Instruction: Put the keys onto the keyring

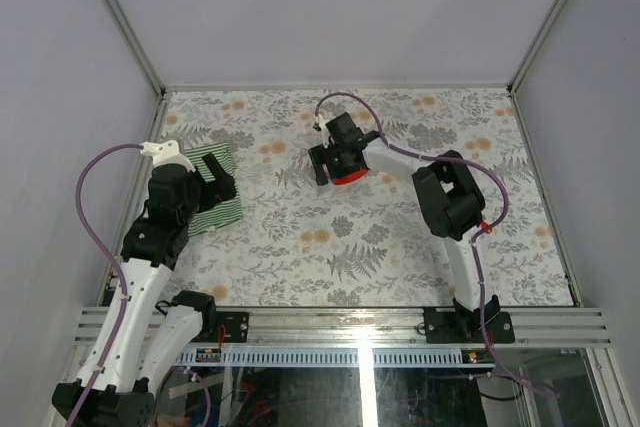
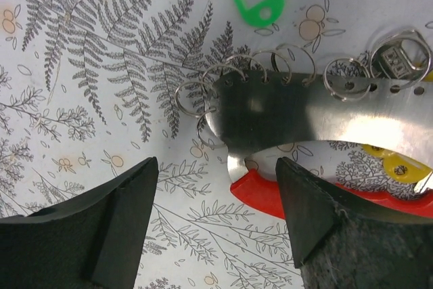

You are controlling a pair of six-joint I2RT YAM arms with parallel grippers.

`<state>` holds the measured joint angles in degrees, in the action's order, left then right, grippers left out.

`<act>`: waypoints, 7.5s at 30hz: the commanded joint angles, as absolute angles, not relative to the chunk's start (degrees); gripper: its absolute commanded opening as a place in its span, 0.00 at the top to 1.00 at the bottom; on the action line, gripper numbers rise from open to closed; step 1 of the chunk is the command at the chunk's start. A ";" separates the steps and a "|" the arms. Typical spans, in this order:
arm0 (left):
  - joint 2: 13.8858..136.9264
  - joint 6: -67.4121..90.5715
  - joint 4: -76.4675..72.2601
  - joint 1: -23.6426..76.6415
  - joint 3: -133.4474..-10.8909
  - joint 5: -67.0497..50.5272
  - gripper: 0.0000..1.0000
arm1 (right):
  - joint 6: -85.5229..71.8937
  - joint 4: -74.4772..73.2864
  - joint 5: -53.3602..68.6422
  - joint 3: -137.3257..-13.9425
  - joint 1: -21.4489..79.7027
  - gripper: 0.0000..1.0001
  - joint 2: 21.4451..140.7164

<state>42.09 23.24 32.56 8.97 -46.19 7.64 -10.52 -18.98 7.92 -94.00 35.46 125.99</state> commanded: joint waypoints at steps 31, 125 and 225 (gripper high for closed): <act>44.55 21.69 28.24 9.38 -46.40 3.26 0.00 | -20.81 -14.11 2.39 -43.57 37.34 0.22 69.55; 42.15 36.71 29.50 38.05 -40.63 23.29 0.00 | -0.23 -23.35 -3.85 -56.52 52.88 0.66 102.03; 64.61 62.14 -18.31 43.01 -17.00 -0.24 0.17 | -16.93 -19.25 6.15 -50.41 33.16 0.79 98.78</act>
